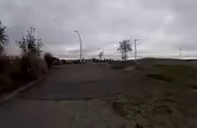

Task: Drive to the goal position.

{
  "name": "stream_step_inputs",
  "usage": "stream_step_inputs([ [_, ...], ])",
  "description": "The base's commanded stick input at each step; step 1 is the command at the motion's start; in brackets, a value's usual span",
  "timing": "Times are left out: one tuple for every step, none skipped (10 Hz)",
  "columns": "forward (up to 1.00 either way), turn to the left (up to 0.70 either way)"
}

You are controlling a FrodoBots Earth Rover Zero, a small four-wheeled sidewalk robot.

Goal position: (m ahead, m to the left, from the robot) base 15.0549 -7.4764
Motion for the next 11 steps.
stream_step_inputs([
  [1.0, 0.0],
  [1.0, 0.0],
  [1.0, 0.0],
  [1.0, 0.0],
  [1.0, 0.0],
  [1.0, 0.0],
  [1.0, 0.0],
  [1.0, 0.0],
  [1.0, 0.0],
  [1.0, 0.0],
  [1.0, 0.0],
])
